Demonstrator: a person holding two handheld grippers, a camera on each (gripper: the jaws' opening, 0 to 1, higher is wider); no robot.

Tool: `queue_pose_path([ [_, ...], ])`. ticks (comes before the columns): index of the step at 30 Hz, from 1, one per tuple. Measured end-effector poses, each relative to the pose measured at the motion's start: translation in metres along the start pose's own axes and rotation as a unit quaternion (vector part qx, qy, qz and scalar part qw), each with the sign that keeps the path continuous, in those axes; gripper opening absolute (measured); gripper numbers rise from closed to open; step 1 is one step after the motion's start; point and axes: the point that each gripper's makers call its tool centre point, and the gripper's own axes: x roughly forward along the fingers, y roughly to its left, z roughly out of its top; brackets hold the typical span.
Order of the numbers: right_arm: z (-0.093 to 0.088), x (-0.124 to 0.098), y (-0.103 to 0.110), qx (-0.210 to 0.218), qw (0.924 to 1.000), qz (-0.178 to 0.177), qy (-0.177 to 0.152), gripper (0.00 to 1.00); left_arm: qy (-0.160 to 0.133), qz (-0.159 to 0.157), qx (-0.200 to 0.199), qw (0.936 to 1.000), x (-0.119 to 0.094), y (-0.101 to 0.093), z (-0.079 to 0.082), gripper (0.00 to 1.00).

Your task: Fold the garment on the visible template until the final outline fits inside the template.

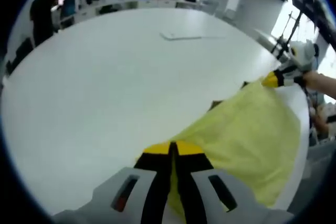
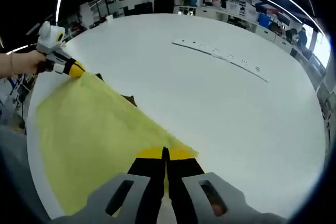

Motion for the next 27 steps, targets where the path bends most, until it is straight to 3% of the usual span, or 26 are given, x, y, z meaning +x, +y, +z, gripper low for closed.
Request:
queue_pose_path([
  [9,0.0,-0.001,-0.01,0.006,0.9999,-0.008,0.002,0.01,0.02,0.0,-0.002,0.9998,0.001,0.0,0.001,0.0],
  [17,0.017,-0.01,-0.003,0.005,0.9994,-0.005,-0.033,0.02,0.015,0.001,0.012,0.9998,-0.006,-0.003,0.003,0.01],
  [27,0.021,-0.021,0.006,0.007,0.9992,-0.002,-0.039,0.17,-0.006,-0.008,0.011,0.9999,-0.021,-0.007,0.009,0.1],
])
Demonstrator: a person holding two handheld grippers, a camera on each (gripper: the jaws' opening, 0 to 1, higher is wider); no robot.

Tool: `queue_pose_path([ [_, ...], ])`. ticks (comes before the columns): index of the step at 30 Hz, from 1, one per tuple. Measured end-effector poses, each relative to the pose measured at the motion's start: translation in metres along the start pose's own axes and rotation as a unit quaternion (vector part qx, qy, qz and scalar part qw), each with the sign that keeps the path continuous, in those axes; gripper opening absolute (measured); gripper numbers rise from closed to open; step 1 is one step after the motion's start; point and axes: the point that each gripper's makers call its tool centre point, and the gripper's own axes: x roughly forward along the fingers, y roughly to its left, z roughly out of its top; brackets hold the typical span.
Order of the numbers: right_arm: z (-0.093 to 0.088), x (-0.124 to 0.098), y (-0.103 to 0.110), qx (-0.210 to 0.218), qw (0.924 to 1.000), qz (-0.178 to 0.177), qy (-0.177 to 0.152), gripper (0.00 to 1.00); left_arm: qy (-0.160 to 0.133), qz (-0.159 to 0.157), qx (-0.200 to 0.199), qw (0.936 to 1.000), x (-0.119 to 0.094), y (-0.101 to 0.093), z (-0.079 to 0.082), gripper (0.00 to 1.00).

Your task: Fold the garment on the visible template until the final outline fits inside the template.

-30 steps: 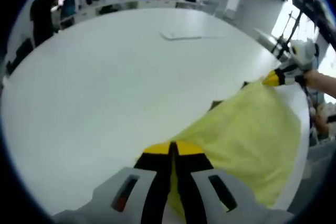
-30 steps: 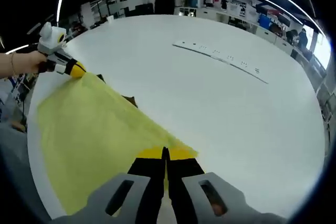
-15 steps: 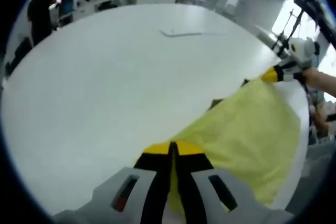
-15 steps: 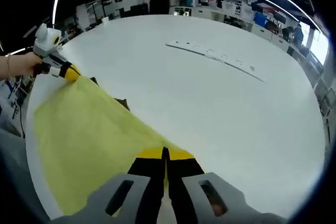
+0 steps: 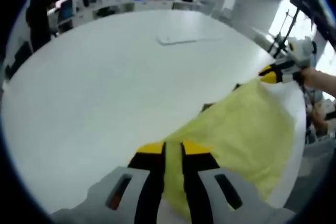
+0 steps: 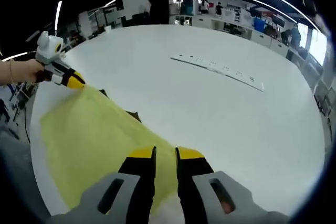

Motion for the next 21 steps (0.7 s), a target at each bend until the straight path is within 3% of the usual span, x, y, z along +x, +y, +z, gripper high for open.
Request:
queue_pose_path([
  [11,0.007,-0.028,0.014,-0.001,0.9999,0.004,-0.013,0.29,-0.049,-0.042,-0.008,0.9979,-0.033,-0.019,0.002,0.37],
  [21,0.014,-0.062,0.039,-0.007,0.9994,0.008,-0.032,0.42,-0.074,-0.05,-0.009,0.9959,-0.071,-0.034,-0.007,0.5],
])
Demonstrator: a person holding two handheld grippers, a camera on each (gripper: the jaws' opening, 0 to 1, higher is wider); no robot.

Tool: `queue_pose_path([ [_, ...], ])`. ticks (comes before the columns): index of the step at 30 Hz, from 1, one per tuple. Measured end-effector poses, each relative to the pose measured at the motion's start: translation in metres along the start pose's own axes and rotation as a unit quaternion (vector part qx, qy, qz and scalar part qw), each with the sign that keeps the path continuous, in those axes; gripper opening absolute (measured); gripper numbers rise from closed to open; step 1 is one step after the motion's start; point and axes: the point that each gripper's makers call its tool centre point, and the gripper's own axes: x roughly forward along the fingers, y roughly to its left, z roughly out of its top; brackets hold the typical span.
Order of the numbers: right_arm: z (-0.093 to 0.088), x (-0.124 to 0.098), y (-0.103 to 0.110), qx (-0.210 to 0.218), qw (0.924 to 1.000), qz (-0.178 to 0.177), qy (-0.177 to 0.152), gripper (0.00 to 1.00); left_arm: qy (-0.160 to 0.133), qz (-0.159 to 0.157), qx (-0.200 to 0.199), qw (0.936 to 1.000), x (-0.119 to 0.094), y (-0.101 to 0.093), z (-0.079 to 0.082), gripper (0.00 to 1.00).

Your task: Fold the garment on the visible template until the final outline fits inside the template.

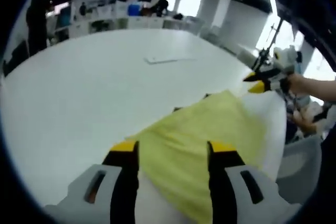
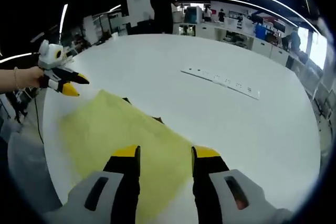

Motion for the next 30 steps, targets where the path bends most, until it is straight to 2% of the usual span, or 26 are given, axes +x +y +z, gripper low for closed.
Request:
queue_pose_path([
  [4,-0.007,-0.014,0.005,0.002,0.9999,-0.009,0.009,0.52,-0.001,-0.007,0.009,0.9999,-0.018,-0.009,-0.006,0.57],
  [8,-0.014,-0.03,0.012,0.012,0.9998,-0.01,0.013,0.58,-0.012,-0.006,0.003,0.9999,-0.039,-0.016,-0.009,0.58],
  [16,-0.024,-0.053,0.031,0.027,0.9995,-0.001,0.015,0.72,-0.014,-0.016,0.006,0.9997,-0.062,-0.035,-0.019,0.65],
  [22,-0.023,-0.077,0.041,0.042,0.9991,0.006,-0.005,0.79,-0.025,-0.013,0.005,0.9996,-0.082,-0.045,-0.018,0.77],
  [25,-0.023,-0.095,0.048,0.037,0.9992,0.007,-0.015,0.84,-0.039,-0.005,-0.003,0.9992,-0.096,-0.047,-0.017,0.84],
  [30,-0.027,-0.126,0.055,0.044,0.9984,0.006,-0.034,0.88,-0.04,0.004,-0.005,0.9992,-0.116,-0.052,-0.024,0.96],
])
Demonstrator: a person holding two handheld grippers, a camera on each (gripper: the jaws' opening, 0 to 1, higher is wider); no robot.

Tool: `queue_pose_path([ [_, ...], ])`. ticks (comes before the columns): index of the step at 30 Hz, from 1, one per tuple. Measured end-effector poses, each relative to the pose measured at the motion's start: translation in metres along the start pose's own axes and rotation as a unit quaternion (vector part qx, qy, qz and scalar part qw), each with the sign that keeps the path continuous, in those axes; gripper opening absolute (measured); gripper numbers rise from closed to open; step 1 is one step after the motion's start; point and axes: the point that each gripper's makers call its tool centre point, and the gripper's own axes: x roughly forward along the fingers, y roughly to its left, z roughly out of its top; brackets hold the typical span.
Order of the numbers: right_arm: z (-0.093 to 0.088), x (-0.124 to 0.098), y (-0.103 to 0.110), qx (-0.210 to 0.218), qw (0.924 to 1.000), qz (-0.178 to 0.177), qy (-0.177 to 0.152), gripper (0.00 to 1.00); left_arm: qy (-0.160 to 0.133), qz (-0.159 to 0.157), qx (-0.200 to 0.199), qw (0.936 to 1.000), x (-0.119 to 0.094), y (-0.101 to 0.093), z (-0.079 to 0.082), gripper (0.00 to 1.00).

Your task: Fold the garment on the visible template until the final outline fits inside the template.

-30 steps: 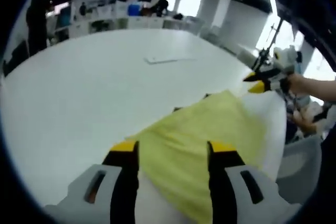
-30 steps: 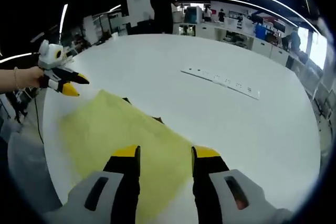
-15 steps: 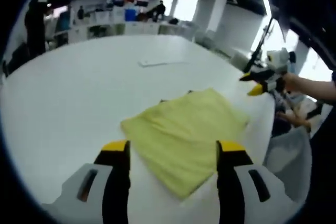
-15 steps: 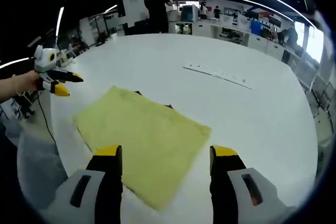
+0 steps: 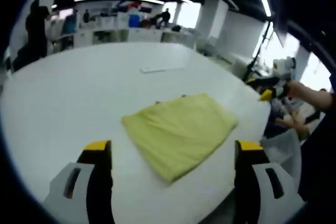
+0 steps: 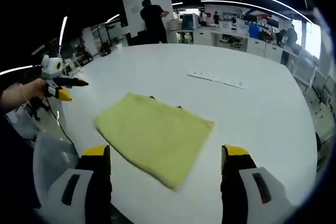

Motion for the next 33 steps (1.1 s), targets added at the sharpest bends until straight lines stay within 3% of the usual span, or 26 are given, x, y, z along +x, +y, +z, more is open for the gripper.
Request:
queue_pose_path([
  [13,-0.016,-0.051,0.011,0.038,0.9986,-0.02,-0.031,1.0,-0.003,0.023,-0.008,0.9997,-0.048,-0.012,-0.018,0.99],
  [20,-0.037,-0.067,0.021,0.043,0.9988,-0.015,-0.017,1.0,-0.004,0.03,-0.015,0.9994,-0.067,-0.014,-0.028,0.99],
  [25,-0.045,-0.068,0.019,0.049,0.9986,-0.018,-0.009,0.99,0.002,0.033,-0.018,0.9993,-0.07,-0.014,-0.032,0.99],
  [33,-0.047,-0.056,0.018,0.047,0.9988,-0.011,0.001,0.89,0.014,0.026,-0.009,0.9995,-0.055,-0.016,-0.036,0.99],
])
